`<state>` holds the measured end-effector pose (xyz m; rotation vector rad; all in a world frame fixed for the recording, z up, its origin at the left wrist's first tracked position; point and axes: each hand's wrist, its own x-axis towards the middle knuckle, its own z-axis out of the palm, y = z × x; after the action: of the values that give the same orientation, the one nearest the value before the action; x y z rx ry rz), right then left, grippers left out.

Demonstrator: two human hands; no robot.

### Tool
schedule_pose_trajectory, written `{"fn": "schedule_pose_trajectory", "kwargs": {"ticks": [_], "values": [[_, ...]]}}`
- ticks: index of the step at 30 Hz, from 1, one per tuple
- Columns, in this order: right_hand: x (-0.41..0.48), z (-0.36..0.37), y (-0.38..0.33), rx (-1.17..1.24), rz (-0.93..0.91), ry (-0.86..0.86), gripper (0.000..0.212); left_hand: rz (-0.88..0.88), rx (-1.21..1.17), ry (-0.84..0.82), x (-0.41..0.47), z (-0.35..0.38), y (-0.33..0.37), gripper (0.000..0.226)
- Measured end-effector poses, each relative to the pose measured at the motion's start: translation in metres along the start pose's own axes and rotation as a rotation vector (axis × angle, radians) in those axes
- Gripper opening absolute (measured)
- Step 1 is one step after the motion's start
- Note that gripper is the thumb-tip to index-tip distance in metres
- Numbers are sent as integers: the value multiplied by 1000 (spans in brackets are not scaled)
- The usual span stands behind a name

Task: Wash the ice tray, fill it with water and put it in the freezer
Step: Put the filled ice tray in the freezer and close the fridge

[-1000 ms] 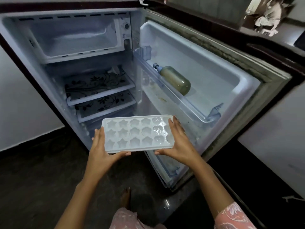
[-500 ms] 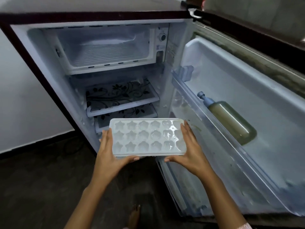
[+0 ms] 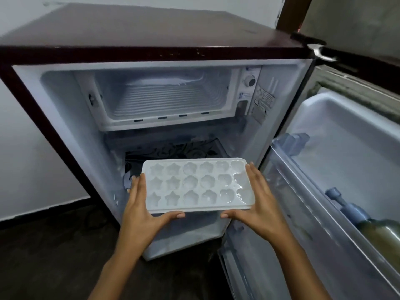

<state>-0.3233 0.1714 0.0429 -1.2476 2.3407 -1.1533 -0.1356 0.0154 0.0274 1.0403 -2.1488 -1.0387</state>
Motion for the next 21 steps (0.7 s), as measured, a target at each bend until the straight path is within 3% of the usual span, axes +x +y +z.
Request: {"fn": "schedule_pose_trajectory", "kwargs": {"ticks": [9,11,16,21], "values": [[85,1,-6,-2,-73,4,129,3,56,61,72,-6,-1,131],[104,-1,-12,17,-105,10,125,34,59,79,88,-8,-2,130],[149,-2,-22,54,-203,64,90,148,96,180,130,-17,1,127],[187,0,-26,47,-282,74,91,130,134,225,164,-19,0,129]]}}
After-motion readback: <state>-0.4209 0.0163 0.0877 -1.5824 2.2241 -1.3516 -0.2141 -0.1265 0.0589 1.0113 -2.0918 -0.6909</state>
